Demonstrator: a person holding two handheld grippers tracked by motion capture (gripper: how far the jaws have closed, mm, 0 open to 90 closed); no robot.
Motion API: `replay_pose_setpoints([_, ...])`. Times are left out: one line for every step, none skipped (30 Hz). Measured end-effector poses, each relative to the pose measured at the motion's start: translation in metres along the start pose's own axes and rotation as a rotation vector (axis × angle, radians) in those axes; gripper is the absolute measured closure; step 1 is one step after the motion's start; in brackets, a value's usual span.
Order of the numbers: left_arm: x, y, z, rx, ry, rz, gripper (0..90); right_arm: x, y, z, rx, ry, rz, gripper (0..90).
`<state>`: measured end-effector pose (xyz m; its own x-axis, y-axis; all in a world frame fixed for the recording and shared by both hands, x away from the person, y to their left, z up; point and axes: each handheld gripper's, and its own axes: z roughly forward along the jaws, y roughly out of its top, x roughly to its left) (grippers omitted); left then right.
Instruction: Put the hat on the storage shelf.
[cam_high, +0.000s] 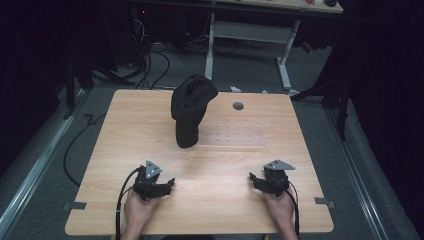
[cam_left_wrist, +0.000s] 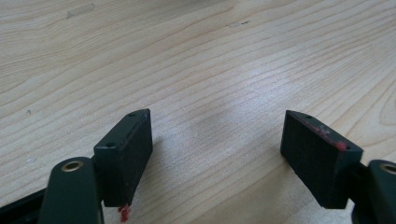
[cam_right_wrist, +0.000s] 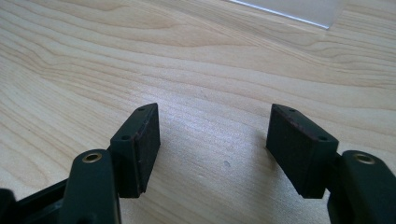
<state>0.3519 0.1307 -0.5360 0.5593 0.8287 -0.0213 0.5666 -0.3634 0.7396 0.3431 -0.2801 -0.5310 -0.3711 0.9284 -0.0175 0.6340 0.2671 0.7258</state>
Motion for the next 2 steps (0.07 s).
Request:
replay_pose_setpoints([0.0,0.0,0.0,0.0,0.0,-0.001,25.3,0.0,0.0,0.0,0.0,0.0,0.0,35.1])
replay_pose_setpoints([0.0,0.0,0.0,0.0,0.0,-0.001,25.3,0.0,0.0,0.0,0.0,0.0,0.0,35.1])
